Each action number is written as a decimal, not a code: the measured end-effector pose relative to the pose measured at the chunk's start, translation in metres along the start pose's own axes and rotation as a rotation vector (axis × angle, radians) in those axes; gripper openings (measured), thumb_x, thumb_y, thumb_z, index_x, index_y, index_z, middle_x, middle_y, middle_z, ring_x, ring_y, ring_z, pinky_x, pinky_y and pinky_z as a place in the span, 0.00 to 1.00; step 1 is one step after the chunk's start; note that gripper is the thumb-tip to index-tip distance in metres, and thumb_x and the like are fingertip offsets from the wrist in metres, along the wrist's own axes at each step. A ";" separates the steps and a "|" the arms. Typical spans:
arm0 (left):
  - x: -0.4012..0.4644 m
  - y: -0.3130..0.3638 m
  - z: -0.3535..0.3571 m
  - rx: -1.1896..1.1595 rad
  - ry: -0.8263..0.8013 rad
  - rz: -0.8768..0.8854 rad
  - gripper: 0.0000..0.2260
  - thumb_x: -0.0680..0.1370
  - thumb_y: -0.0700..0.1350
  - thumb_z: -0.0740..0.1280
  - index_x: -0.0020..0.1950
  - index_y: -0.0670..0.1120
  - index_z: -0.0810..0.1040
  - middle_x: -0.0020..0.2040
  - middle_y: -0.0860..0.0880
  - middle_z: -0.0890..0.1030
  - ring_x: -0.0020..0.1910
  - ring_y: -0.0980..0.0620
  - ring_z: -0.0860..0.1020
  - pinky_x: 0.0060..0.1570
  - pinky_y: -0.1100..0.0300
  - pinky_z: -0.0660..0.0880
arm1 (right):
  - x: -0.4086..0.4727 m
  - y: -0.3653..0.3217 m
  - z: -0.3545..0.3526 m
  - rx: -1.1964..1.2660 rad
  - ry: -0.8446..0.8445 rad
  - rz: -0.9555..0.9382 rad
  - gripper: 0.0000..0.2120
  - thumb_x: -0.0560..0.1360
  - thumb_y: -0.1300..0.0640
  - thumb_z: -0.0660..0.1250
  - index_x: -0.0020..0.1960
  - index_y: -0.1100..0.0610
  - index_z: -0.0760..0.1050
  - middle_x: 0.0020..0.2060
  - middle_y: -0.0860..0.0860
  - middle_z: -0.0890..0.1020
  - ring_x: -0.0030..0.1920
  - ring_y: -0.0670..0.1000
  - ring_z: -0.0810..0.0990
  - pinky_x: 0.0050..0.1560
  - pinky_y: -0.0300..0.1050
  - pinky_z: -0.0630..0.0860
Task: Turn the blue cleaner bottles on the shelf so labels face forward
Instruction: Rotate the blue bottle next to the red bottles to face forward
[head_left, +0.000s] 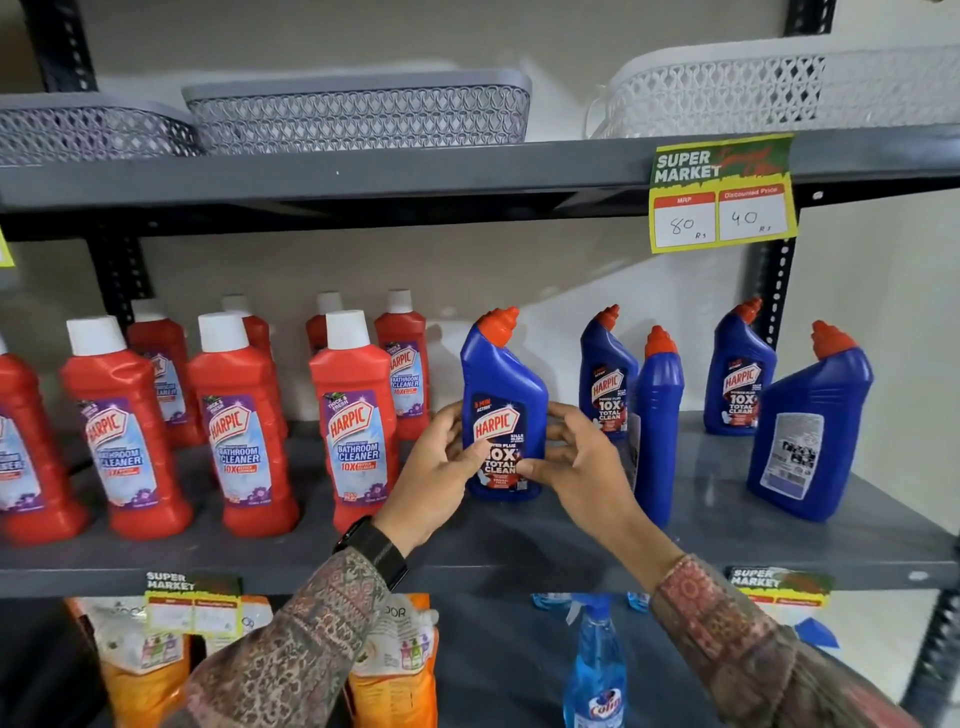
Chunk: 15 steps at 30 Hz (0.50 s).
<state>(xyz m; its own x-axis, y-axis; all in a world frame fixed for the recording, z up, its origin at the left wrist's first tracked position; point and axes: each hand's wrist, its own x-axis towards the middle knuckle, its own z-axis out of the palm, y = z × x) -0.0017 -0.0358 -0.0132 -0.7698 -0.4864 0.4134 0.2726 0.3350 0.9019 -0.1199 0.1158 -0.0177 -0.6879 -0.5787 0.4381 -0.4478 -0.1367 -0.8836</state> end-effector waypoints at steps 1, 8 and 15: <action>-0.001 -0.003 0.000 0.003 -0.015 -0.012 0.19 0.83 0.38 0.67 0.73 0.49 0.73 0.66 0.51 0.82 0.65 0.57 0.81 0.56 0.65 0.82 | -0.003 0.003 0.001 -0.023 0.010 0.005 0.29 0.71 0.67 0.79 0.65 0.47 0.73 0.57 0.50 0.85 0.56 0.51 0.86 0.56 0.59 0.85; -0.012 -0.016 0.000 0.083 -0.067 -0.073 0.15 0.84 0.40 0.66 0.62 0.61 0.73 0.61 0.58 0.82 0.58 0.67 0.82 0.50 0.69 0.81 | -0.015 0.012 0.010 -0.153 -0.005 0.031 0.29 0.73 0.64 0.77 0.71 0.52 0.72 0.54 0.42 0.83 0.53 0.42 0.85 0.54 0.42 0.85; -0.020 -0.019 -0.006 0.170 -0.061 -0.056 0.18 0.83 0.47 0.69 0.70 0.61 0.71 0.66 0.56 0.81 0.61 0.66 0.81 0.61 0.60 0.81 | -0.027 0.008 0.013 -0.189 0.048 0.007 0.31 0.74 0.64 0.77 0.72 0.48 0.70 0.52 0.38 0.82 0.51 0.30 0.82 0.46 0.27 0.80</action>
<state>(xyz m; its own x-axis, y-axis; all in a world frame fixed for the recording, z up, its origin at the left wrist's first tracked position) 0.0114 -0.0374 -0.0379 -0.8159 -0.4601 0.3501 0.1306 0.4432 0.8868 -0.0977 0.1201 -0.0385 -0.7157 -0.5397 0.4433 -0.5388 0.0230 -0.8421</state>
